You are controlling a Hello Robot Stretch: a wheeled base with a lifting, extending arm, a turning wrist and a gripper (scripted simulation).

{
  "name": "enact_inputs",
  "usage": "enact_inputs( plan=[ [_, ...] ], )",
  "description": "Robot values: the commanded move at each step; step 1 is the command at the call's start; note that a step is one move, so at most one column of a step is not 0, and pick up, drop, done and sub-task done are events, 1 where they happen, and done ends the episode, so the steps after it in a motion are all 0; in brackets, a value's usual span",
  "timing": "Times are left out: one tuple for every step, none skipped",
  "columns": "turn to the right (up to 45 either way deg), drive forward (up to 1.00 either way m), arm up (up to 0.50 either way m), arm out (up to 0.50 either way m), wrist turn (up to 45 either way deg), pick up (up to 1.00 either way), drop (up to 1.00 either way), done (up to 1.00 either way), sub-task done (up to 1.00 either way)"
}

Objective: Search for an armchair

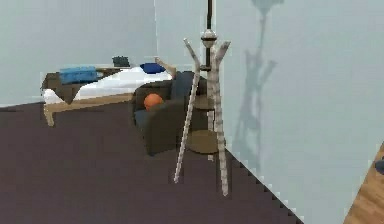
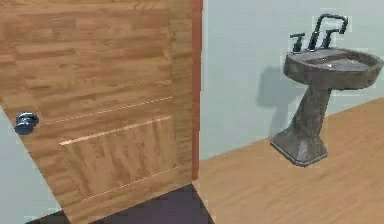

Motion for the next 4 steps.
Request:
enact_inputs(
  plan=[
    [-24.0,0.0,0.0,0.0,0.0,0.0,0.0,0.0,0.0],
    [0.0,0.45,0.0,0.0,0.0,0.0,0.0,0.0,0.0],
    [-18.0,0.0,0.0,0.0,0.0,0.0,0.0,0.0,0.0],
    [0.0,0.95,0.0,0.0,0.0,0.0,0.0,0.0,0.0]
  ],
)
